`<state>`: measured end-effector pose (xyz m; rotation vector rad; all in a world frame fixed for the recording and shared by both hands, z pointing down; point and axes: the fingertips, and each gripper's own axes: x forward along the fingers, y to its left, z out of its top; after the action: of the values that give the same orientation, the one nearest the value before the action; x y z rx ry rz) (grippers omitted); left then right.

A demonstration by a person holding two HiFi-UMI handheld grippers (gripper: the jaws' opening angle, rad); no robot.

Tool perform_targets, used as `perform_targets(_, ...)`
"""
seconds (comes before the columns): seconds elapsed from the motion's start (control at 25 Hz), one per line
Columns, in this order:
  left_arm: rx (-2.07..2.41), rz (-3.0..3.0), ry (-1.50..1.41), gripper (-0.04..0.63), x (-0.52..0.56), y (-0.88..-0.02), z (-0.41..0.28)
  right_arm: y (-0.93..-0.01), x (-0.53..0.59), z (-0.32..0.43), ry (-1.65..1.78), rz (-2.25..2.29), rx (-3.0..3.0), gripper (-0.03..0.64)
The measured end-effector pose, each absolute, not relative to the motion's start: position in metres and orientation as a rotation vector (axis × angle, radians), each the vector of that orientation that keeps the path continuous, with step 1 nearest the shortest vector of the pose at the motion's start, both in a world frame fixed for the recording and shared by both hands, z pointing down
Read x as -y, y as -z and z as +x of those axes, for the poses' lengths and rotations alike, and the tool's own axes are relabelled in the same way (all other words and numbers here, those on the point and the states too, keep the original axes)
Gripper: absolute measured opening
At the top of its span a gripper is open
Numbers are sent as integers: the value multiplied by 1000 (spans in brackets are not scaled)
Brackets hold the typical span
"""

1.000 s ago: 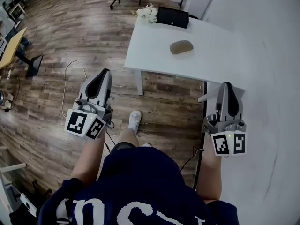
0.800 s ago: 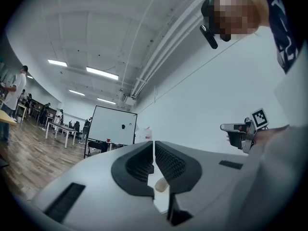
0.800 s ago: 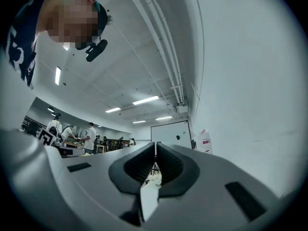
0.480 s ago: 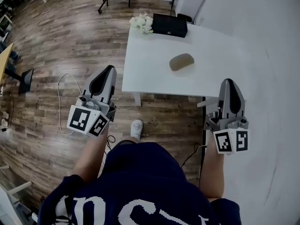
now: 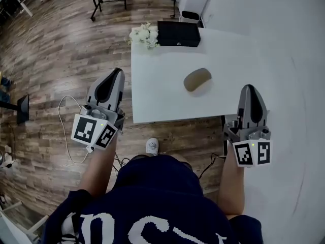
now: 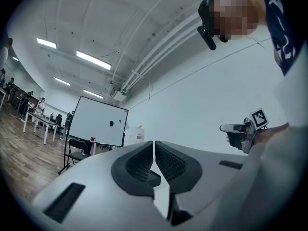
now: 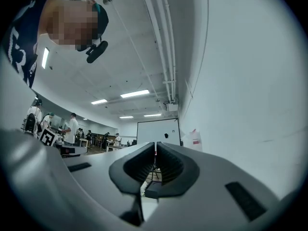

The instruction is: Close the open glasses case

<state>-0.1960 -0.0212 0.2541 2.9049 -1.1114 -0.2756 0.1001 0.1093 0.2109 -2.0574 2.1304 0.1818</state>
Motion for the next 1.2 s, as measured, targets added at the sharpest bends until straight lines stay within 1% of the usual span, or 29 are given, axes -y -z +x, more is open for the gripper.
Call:
perform_targets(0.2,1061,2866,249,25,46,-269,-182,-221,-93,113,-119,-2112,-2114,32)
perform_targets(0.44,1070,2830,269,25,67,-275,-170,-226,-61,124,-113,-2071,-2147,32)
perform_targets(0.88,1279,2799,324,25,112,-254,-133,-207,20,176,-165,-1873,-2270,32)
perform_targets(1.04,1380,2762,321,25,123,-253,-117,-207,48,199,-102,-1760,-2337,32)
perform_targets(1.2,1461,2720,311,25,130,-256,-106,-210,73,201,-57,-1618,-2443,32)
